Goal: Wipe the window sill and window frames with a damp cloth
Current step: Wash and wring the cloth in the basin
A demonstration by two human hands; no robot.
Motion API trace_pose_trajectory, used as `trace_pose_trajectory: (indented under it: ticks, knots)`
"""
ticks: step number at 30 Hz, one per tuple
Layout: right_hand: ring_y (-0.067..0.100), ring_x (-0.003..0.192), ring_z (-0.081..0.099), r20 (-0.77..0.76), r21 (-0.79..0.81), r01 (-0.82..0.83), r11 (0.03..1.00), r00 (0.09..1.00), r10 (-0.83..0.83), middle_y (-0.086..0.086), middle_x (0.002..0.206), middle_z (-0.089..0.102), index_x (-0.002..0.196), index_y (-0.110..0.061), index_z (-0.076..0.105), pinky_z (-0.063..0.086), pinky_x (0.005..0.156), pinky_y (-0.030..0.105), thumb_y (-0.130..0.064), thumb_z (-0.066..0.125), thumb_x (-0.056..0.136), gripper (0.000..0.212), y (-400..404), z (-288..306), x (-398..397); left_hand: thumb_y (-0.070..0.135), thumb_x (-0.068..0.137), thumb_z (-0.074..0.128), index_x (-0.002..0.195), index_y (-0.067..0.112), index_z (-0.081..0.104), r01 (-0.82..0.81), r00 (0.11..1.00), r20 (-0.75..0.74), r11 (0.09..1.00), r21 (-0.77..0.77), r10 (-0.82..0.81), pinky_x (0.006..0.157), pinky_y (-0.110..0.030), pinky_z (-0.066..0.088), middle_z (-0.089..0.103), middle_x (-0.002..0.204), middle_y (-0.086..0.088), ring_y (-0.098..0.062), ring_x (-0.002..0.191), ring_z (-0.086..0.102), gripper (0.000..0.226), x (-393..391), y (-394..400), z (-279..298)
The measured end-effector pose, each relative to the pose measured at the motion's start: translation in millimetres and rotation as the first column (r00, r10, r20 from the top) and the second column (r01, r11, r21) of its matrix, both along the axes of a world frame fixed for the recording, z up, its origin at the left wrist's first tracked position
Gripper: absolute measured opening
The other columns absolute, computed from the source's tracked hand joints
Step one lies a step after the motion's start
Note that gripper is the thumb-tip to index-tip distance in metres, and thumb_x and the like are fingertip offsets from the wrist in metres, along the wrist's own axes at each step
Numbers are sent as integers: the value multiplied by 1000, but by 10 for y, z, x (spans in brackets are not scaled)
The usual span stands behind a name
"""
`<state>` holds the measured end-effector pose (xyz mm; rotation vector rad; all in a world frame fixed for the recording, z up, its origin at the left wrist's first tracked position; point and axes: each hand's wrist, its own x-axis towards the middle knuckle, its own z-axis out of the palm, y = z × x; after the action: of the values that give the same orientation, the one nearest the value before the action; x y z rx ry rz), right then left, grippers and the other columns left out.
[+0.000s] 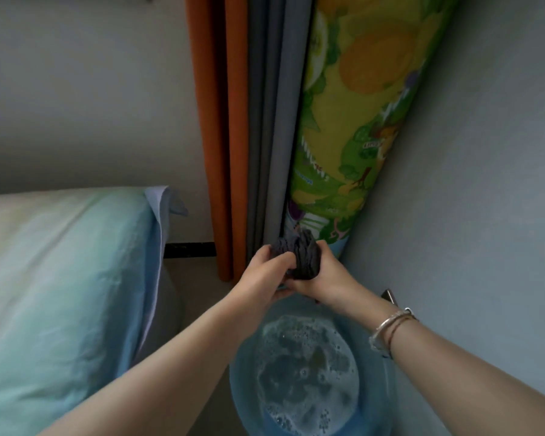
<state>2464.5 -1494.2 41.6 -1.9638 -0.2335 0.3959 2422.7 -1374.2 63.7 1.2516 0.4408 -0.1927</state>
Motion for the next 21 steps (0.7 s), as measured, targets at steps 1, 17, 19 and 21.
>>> trace_pose_trajectory:
  ticks: [1, 17, 19, 21]
  knots:
    - [6, 76, 56, -6, -4, -3, 1000, 1000, 2, -6, 94, 56, 114, -17, 36, 41, 50, 9, -12, 80, 72, 61, 25, 241, -18, 5, 85, 51, 107, 12, 58, 4, 1000, 1, 1000, -8, -4, 62, -29, 51, 60, 84, -5, -13, 67, 59, 25, -16, 33, 242]
    - [14, 103, 62, -58, 220, 120, 968, 992, -110, -1, 112, 61, 126, -22, 36, 52, 85, 28, -21, 70, 84, 54, 124, 3630, -372, 14, 86, 66, 115, 23, 50, 6, 997, 71, 997, 74, -12, 89, -44, 55, 67, 104, -12, -24, 88, 69, 34, -235, 263, 3508]
    - [10, 111, 56, -17, 227, 97, 969, 995, -95, -3, 126, 57, 131, -26, 36, 46, 91, 25, -28, 71, 83, 59, 174, 3811, -313, 15, 87, 66, 112, 24, 51, 1, 994, 108, 993, 119, -14, 87, -43, 56, 67, 102, -10, -23, 88, 68, 31, -178, 338, 3718]
    - [9, 112, 52, 14, 207, 50, 977, 998, -54, -7, 130, 52, 135, -29, 32, 42, 91, 24, -35, 69, 83, 64, 280, 3983, -256, 15, 89, 64, 113, 25, 50, -16, 990, 144, 984, 179, -10, 85, -40, 57, 66, 103, -8, -22, 92, 68, 30, -129, 446, 3894]
